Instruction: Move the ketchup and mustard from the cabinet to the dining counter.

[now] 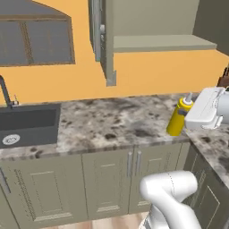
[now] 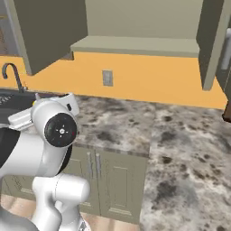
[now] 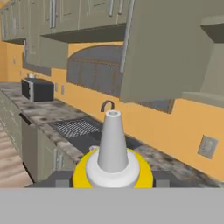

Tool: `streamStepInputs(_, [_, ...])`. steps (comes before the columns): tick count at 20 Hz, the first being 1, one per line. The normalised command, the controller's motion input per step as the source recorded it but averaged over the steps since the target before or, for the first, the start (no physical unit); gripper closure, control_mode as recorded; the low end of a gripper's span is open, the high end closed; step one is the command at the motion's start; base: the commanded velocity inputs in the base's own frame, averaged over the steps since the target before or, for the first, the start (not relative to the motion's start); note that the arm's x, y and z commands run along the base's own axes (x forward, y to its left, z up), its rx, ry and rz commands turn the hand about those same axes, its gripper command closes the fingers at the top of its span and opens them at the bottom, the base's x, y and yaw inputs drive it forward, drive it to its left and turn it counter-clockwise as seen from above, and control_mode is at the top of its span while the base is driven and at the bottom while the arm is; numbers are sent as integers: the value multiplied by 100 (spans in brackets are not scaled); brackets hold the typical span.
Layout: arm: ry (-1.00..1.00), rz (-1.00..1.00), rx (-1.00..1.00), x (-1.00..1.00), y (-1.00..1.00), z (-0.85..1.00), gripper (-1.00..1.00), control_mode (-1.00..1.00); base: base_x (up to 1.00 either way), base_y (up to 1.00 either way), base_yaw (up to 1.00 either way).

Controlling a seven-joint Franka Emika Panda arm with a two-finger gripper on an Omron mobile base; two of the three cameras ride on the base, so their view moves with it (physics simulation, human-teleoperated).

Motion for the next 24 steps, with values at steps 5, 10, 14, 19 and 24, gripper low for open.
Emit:
streamStepInputs(5, [0,0,0,0,0,0,100,100,-50,73,25])
streamStepInputs(10, [0,0,0,0,0,0,100,100,-84,70,26])
streamStepInputs(14, [0,0,0,0,0,0,100,100,-99,57,28])
streamStepInputs(19, [0,0,0,0,0,0,100,100,-97,42,30])
streamStepInputs(24, [0,0,0,0,0,0,100,100,-95,22,30])
